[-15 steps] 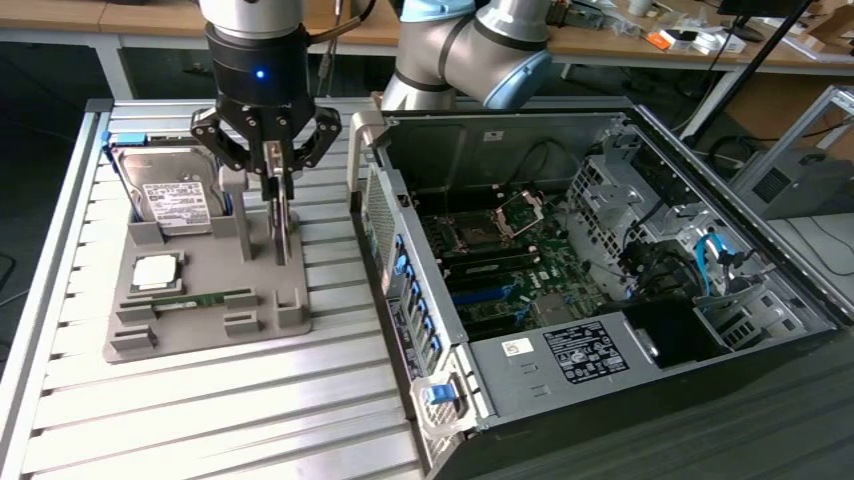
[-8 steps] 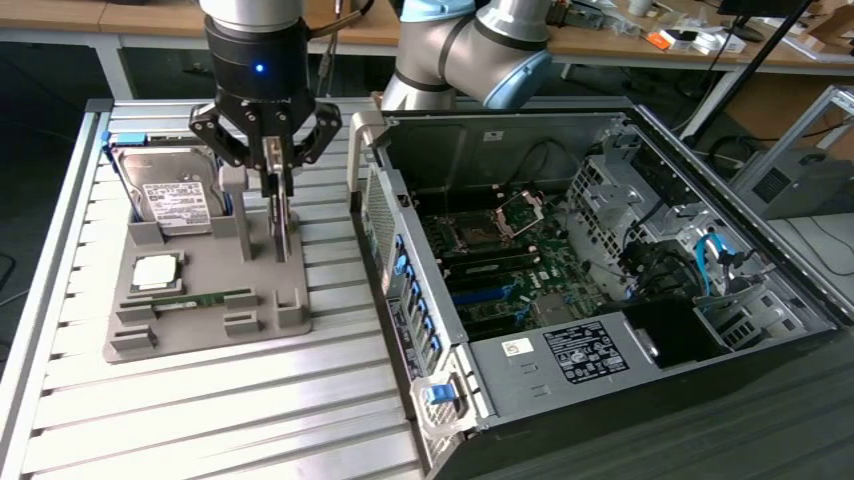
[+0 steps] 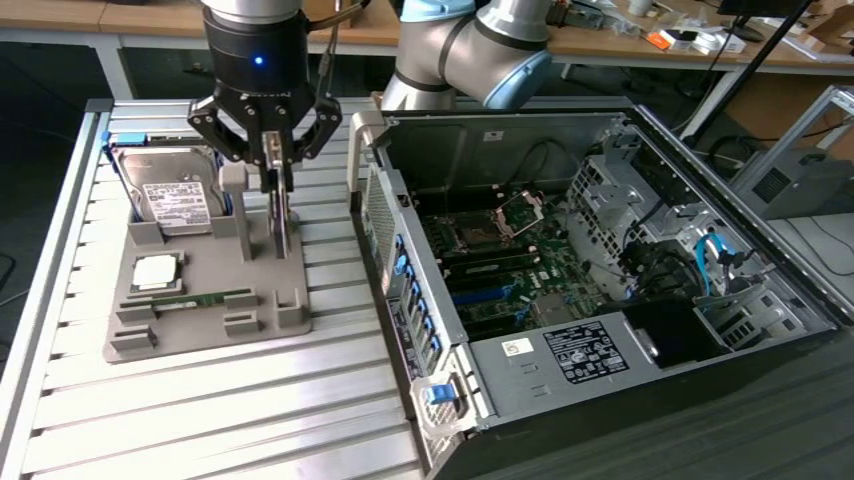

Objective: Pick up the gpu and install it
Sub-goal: 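Pick up the gpu and move the gpu toward the slot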

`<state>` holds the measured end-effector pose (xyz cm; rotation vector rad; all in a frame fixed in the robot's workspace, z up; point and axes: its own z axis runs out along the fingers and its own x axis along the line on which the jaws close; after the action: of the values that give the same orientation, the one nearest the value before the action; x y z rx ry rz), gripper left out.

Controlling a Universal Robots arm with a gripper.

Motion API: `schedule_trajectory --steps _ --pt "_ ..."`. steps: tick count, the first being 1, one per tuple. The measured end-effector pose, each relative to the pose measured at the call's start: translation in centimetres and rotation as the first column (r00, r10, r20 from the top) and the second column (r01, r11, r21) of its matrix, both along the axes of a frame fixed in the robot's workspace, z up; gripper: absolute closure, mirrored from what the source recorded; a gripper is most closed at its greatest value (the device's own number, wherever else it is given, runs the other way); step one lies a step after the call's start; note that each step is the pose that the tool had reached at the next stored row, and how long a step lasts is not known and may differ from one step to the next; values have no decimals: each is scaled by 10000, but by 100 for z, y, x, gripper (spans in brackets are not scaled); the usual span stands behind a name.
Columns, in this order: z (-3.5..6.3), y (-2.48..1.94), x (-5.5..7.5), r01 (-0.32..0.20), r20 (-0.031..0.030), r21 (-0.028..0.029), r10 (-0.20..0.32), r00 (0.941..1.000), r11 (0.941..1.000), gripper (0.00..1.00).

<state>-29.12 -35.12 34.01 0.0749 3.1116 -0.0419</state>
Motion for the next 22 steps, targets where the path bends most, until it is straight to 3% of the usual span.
schedule_trajectory --steps 22 --pt "223 0 0 0 0 1 0 10000 10000 73"
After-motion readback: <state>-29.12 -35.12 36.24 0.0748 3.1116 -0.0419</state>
